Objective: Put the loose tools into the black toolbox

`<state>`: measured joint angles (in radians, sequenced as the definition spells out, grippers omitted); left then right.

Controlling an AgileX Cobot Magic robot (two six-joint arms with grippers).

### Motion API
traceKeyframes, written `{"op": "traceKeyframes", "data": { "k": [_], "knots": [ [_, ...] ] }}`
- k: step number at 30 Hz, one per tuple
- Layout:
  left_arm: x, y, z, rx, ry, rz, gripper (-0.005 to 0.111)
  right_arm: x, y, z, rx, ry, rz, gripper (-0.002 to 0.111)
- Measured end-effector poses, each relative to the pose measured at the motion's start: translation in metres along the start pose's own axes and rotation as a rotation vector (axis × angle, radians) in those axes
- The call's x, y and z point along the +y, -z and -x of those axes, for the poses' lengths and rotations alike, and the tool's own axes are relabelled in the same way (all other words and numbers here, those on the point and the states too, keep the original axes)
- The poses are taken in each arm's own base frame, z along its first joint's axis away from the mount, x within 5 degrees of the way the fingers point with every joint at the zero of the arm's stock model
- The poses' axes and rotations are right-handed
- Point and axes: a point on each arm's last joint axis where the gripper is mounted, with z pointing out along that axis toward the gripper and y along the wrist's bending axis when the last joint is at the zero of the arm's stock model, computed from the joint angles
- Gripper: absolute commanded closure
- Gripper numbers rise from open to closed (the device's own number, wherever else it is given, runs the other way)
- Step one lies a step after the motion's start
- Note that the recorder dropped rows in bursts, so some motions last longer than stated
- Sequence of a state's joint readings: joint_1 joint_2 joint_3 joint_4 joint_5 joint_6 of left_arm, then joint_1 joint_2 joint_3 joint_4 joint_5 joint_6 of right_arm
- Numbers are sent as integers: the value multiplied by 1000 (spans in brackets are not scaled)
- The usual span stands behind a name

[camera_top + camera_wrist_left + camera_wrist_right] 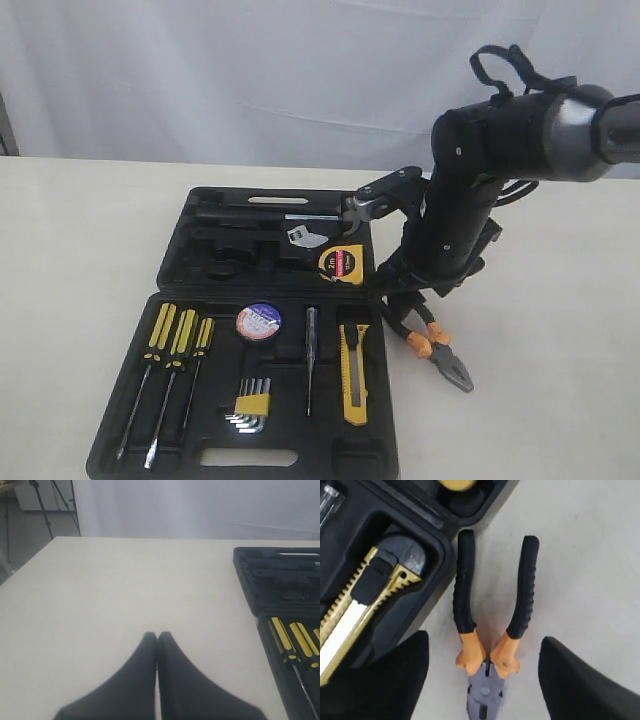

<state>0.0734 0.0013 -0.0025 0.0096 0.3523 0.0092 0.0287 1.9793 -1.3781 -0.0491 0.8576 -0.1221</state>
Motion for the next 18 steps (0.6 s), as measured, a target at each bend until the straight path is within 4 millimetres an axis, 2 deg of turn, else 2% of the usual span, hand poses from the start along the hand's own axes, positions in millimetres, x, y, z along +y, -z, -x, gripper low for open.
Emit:
{"op": "traceKeyframes", "data": {
  "k": [3, 13, 14, 16, 18],
  "knots": [
    [0, 0, 0, 0, 0, 0, 107, 1, -13, 0, 8, 1, 2, 35],
    [0, 0, 0, 0, 0, 0, 107, -1, -55, -5, 91, -3, 15, 35],
    [0, 0, 0, 0, 0, 0, 107, 0, -56, -5, 90, -3, 15, 38],
    [0, 0, 0, 0, 0, 0, 107, -1, -58, -4, 88, -7, 17, 52],
    [0, 0, 0, 0, 0, 0, 107, -1, -59, -3, 79, -12, 20, 78]
  ]
}}
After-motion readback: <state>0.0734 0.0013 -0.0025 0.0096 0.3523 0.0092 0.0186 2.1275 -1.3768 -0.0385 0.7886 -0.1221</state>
